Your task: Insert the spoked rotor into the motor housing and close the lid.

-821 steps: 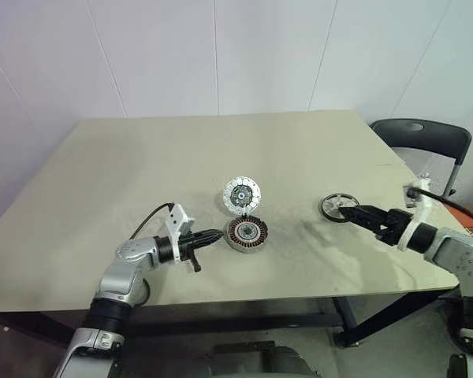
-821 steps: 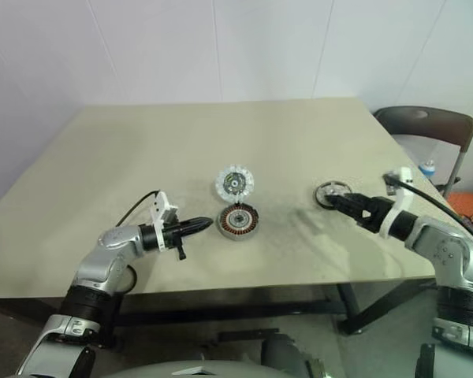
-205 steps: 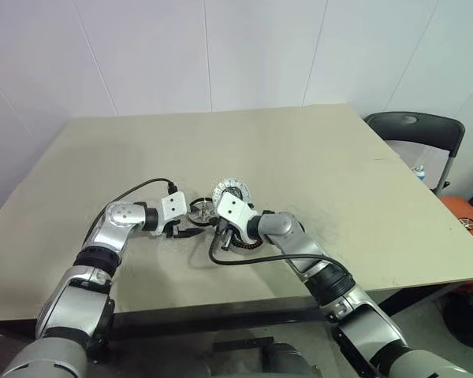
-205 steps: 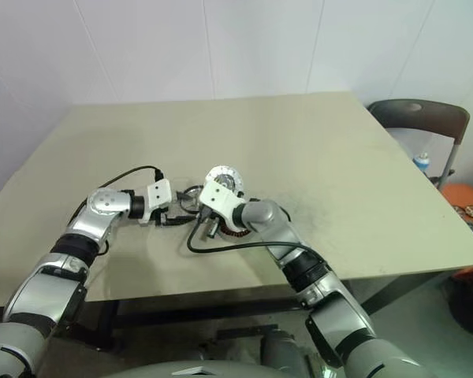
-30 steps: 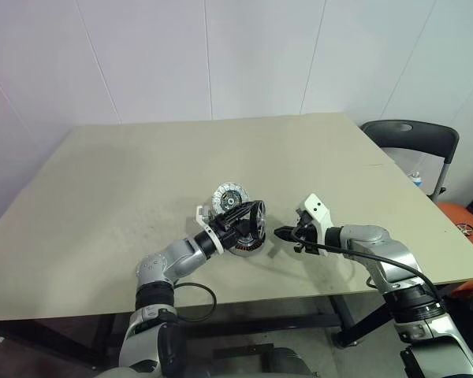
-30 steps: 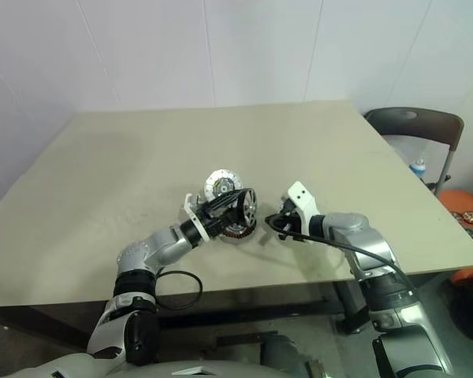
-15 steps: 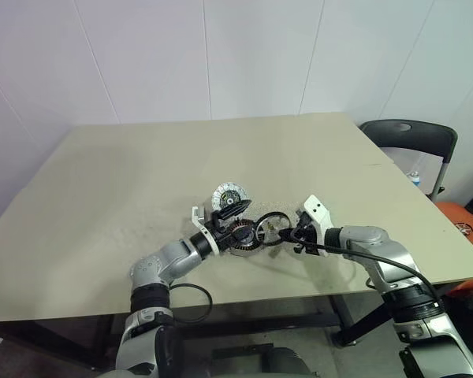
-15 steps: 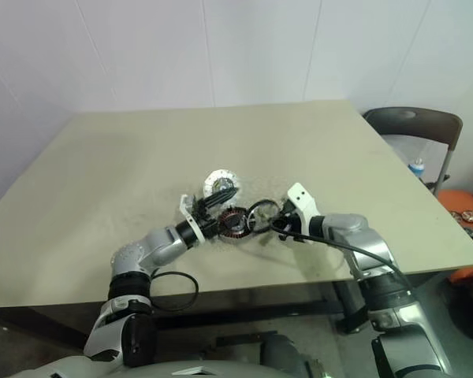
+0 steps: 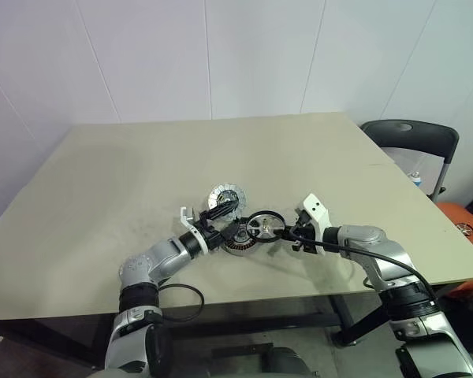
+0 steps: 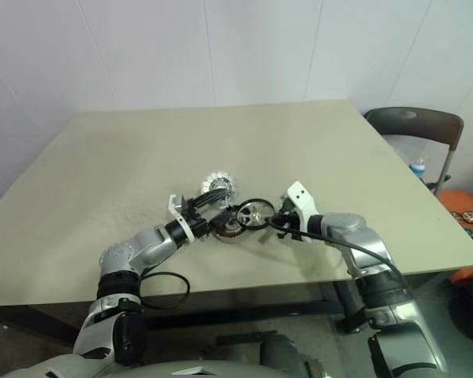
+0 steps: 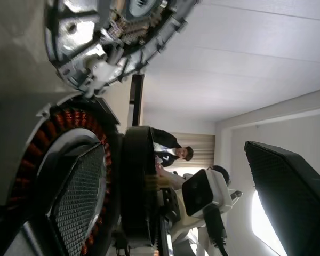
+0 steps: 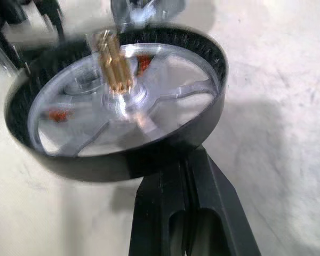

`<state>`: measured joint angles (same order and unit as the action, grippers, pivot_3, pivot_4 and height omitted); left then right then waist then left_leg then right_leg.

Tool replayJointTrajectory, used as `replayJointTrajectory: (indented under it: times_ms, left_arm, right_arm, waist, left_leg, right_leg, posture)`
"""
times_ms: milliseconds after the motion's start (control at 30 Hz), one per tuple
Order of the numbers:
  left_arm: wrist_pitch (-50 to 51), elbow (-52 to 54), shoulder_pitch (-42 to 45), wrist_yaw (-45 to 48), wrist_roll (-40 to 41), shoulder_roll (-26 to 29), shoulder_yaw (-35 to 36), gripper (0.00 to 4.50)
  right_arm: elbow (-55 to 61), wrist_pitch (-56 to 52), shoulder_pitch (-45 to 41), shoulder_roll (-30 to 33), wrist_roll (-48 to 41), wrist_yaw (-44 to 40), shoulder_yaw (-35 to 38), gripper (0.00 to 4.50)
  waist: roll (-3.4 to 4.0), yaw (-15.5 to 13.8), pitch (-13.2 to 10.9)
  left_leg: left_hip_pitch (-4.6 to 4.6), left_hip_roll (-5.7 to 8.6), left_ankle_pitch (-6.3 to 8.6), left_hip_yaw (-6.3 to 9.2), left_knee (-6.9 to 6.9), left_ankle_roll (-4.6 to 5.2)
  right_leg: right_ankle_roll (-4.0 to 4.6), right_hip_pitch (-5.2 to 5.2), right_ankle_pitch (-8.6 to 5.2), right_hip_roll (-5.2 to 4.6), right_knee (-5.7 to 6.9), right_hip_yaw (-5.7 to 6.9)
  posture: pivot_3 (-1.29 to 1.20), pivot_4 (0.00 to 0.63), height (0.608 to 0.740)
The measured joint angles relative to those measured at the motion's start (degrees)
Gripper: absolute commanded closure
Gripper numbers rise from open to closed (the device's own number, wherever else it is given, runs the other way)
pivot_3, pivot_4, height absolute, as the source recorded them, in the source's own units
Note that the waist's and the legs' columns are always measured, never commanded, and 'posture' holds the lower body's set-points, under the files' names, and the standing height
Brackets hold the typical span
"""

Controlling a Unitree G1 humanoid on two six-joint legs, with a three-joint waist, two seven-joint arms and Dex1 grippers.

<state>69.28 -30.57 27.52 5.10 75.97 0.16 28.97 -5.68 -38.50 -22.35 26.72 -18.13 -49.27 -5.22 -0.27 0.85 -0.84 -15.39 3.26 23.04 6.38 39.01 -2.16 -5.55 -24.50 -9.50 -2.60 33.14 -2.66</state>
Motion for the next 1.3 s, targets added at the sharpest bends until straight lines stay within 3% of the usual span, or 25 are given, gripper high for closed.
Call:
replayJointTrajectory:
  times_ms: [300,533,1000,1300]
  left_arm:
    - [-0.97,1.27,2.27,8.24,-6.07,6.54,-2.97,0.03]
    - [-3.9,-1.92,5.0,13.66,-10.47,9.89,-2.92,0.03]
    - [-5.44,-2.59,4.56,17.96,-15.97,8.54,-3.46,0.03]
    - [-6.04,-1.34,3.76,19.19,-17.81,6.95,-3.55,0.03]
  right_arm:
    - [0.92,-3.09,-0.51,-2.99,-5.1,0.98,3.15,4.5]
    - [0.93,-6.08,-2.16,-7.09,-10.31,1.85,5.07,4.5]
    - [0.92,-7.54,-2.35,-9.2,-12.12,3.83,5.55,4.5]
    - [1.05,-11.94,-2.35,-11.84,-19.36,3.57,8.66,4.5]
  waist:
    - [0.03,-0.05,-0.15]
    - [0.03,-0.09,-0.17]
    - [0.04,-0.05,-0.18]
    - [0.04,-0.09,-0.18]
  left_leg:
    - [0.01,0.0,-0.02,0.03,0.01,-0.03]
    - [-0.53,0.02,-0.02,0.04,0.0,-0.03]
    - [-0.82,0.03,-0.02,0.11,0.01,-0.02]
    - [-0.82,0.03,-0.01,0.13,0.01,-0.02]
  right_leg:
    - [0.01,-0.22,0.02,-0.01,-0.01,0.01]
    - [0.03,-0.8,0.04,-0.08,-0.03,0.01]
    - [0.04,-1.05,0.05,-0.11,-0.04,0.08]
    - [0.04,-1.04,0.05,-0.11,-0.05,0.08]
  posture:
    - [0.0,0.0,0.74]
    - [0.0,0.0,0.74]
    - [0.0,0.0,0.74]
    - [0.0,0.0,0.74]
